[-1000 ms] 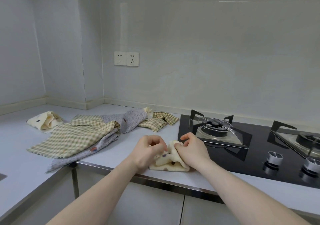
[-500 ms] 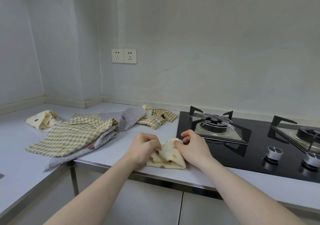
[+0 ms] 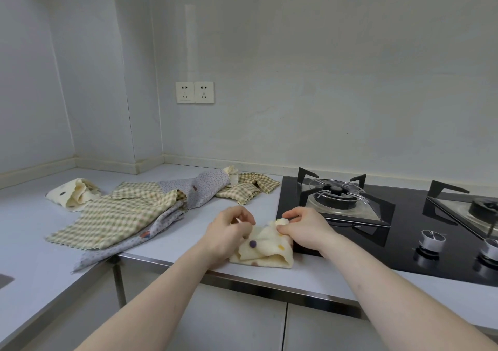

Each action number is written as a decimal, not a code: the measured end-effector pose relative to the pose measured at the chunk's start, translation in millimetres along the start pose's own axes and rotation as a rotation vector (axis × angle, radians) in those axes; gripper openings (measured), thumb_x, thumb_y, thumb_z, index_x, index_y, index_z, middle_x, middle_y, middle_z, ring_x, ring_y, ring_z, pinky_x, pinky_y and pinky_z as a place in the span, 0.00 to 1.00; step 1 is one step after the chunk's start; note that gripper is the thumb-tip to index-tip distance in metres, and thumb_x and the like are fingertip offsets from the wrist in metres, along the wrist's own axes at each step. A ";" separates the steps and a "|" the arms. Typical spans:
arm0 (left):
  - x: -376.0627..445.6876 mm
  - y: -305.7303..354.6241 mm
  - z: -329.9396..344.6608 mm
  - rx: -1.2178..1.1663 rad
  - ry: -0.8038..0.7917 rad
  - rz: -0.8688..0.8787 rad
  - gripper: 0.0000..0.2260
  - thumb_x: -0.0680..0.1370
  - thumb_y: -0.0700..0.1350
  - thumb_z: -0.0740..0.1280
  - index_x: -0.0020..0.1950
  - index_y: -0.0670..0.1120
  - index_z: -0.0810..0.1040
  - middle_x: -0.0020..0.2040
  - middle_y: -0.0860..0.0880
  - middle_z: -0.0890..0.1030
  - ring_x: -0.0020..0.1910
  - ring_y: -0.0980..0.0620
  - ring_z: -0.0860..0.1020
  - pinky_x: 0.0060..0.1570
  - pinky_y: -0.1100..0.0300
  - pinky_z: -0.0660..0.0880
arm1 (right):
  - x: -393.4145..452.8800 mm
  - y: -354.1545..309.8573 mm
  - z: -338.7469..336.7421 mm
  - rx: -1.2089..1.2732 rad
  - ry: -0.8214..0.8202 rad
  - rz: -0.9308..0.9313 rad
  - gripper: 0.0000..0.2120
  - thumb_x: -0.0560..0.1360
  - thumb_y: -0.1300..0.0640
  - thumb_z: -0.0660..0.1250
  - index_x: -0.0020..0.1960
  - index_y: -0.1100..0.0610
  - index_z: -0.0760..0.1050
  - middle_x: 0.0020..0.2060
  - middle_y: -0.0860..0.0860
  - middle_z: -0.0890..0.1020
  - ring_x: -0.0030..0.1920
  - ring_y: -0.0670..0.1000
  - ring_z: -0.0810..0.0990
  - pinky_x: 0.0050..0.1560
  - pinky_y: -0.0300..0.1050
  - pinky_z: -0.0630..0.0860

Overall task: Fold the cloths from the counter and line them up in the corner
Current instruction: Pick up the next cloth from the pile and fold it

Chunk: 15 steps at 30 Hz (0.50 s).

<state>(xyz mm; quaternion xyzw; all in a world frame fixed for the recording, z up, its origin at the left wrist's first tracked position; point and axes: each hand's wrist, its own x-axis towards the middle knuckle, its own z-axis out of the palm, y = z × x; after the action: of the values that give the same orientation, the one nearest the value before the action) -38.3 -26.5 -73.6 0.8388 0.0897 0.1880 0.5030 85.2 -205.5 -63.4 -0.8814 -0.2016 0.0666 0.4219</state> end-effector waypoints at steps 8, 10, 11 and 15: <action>-0.8 -10.1 -2.3 0.064 -0.132 0.184 0.14 0.60 0.55 0.70 0.43 0.54 0.79 0.46 0.49 0.81 0.48 0.50 0.77 0.49 0.62 0.72 | -0.1 5.8 2.5 0.080 0.069 -0.009 0.16 0.74 0.56 0.73 0.61 0.51 0.80 0.47 0.44 0.83 0.53 0.47 0.81 0.47 0.37 0.73; -0.8 -11.2 0.4 0.100 -0.131 0.178 0.11 0.59 0.54 0.70 0.40 0.55 0.79 0.42 0.54 0.80 0.45 0.55 0.77 0.48 0.62 0.73 | -0.7 7.5 3.5 0.097 0.098 -0.015 0.14 0.74 0.57 0.72 0.60 0.51 0.80 0.47 0.44 0.82 0.51 0.46 0.80 0.43 0.34 0.71; -1.7 -10.3 1.7 0.092 -0.115 0.177 0.09 0.60 0.52 0.70 0.39 0.54 0.80 0.40 0.57 0.80 0.42 0.57 0.77 0.46 0.64 0.73 | -1.1 8.4 4.0 0.101 0.112 -0.022 0.14 0.74 0.58 0.71 0.59 0.50 0.80 0.47 0.44 0.81 0.50 0.45 0.80 0.41 0.33 0.70; -2.6 -8.5 2.9 -0.124 0.051 0.180 0.02 0.67 0.42 0.69 0.37 0.48 0.81 0.36 0.55 0.80 0.37 0.58 0.77 0.40 0.67 0.72 | -3.1 11.1 7.4 0.116 0.166 -0.045 0.12 0.75 0.58 0.70 0.57 0.50 0.80 0.46 0.46 0.82 0.47 0.42 0.80 0.39 0.32 0.69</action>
<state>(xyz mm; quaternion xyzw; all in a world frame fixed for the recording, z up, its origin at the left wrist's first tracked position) -39.2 -25.7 -82.9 0.8058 0.0150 0.2588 0.5325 83.5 -207.7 -76.7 -0.8532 -0.1815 -0.0043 0.4890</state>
